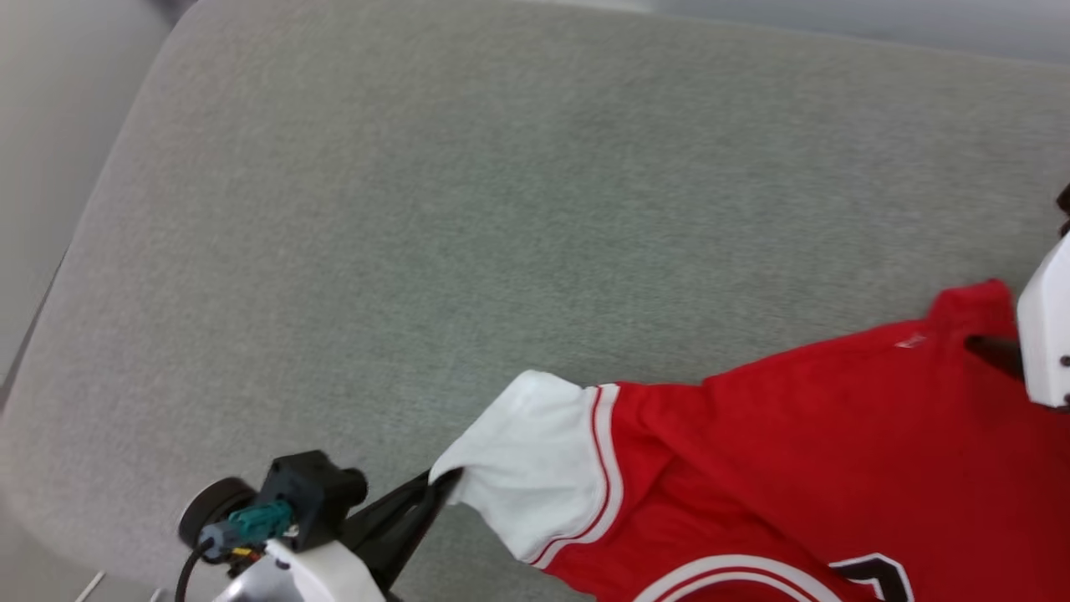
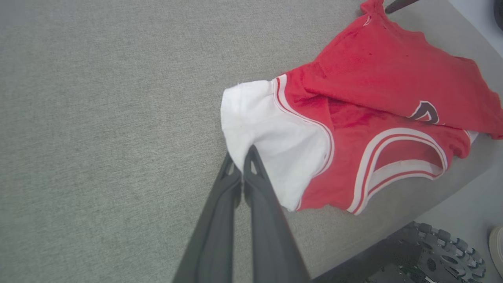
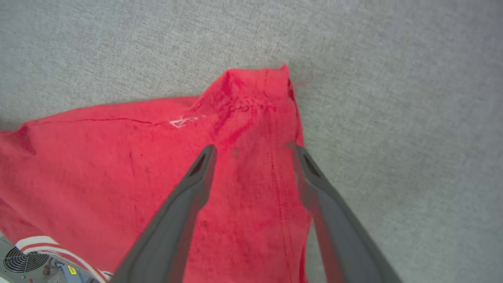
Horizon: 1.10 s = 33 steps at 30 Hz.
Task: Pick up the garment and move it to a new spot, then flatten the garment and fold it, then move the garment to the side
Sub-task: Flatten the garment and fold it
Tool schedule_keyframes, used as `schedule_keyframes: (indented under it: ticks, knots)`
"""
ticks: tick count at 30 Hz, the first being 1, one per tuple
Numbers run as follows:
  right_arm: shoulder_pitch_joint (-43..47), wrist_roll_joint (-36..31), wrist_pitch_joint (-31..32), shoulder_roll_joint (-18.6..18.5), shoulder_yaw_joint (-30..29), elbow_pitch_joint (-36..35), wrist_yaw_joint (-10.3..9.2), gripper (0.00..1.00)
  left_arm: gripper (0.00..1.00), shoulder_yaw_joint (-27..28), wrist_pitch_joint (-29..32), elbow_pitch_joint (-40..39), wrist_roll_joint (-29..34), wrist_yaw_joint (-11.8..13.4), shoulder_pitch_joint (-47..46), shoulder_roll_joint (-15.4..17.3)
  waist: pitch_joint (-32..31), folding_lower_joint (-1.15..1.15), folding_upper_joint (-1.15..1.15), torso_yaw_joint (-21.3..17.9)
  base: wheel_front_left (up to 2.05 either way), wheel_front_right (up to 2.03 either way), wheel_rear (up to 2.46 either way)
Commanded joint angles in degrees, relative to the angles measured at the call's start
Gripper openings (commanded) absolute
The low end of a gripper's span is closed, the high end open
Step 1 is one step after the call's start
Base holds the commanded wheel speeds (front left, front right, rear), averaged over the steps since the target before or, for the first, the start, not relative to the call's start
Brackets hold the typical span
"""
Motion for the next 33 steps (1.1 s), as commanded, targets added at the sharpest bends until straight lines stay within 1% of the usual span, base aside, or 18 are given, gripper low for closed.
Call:
schedule_keyframes:
  ticks: [1,7,10,13,14,19,24,29,33]
  knots:
    - [-1.22,-0.53,-0.14,-0.89,-0.02,0.8,-0.02,1.0,0.0,-0.14,-0.38,0.21,0.17,-0.45,-1.48,-0.73,2.74,-0.01,0.0,3.04,0.0,0.0,0.0]
    - [-2.51,-2.43,0.74,-3.24,0.4,5.47,-0.02,1.0,0.0,-2.27,-0.92,1.61,1.23,-1.66,-4.51,-3.57,4.89,-0.01,0.0,5.47,0.0,0.0,0.0]
    - [-1.69,-2.47,1.25,-3.14,0.62,7.05,-0.02,1.0,0.0,-2.76,-1.12,2.31,1.38,-1.98,-5.31,-4.52,5.59,-0.01,0.0,6.07,0.0,0.0,0.0]
    - [0.09,-2.58,1.47,-2.96,1.4,8.55,-0.02,1.0,0.0,-2.74,-1.5,2.95,1.3,-2.2,-5.87,-4.74,5.91,-0.01,0.0,6.35,0.0,0.0,0.0]
    - [1.7,-2.44,1.26,-2.76,1.71,9.83,-0.02,0.0,0.0,-2.76,-1.62,3.63,1.13,-2.36,-5.91,-4.86,5.77,-0.01,0.0,6.35,0.0,0.0,0.0]
    - [0.63,-1.9,-2.51,-2.46,1.35,10.85,-0.02,0.0,0.0,-2.11,-2.05,4.06,1.2,-1.89,-6.13,-4.27,3.95,-0.01,0.0,5.3,0.0,0.0,0.0]
    - [-2.25,0.36,-8.19,-2.84,2.9,11.23,-0.02,0.0,0.0,-0.4,-3.25,3.72,1.62,-0.81,-5.78,-3.54,-0.07,-0.01,0.0,2.73,0.0,0.0,0.0]
    - [-4.28,3.08,-14.77,-4.46,5.74,10.64,-0.02,0.0,0.0,2.6,-4.79,2.57,2.52,1.39,-5.29,-1.87,-5.32,-0.01,0.0,-0.99,0.0,0.0,0.0]
    - [-5.42,5.65,-18.88,-5.44,7.18,8.4,-0.02,0.0,0.0,5.82,-5.67,0.64,2.9,3.37,-5.08,-0.05,-8.97,-0.01,0.0,-4.19,0.0,0.0,0.0]
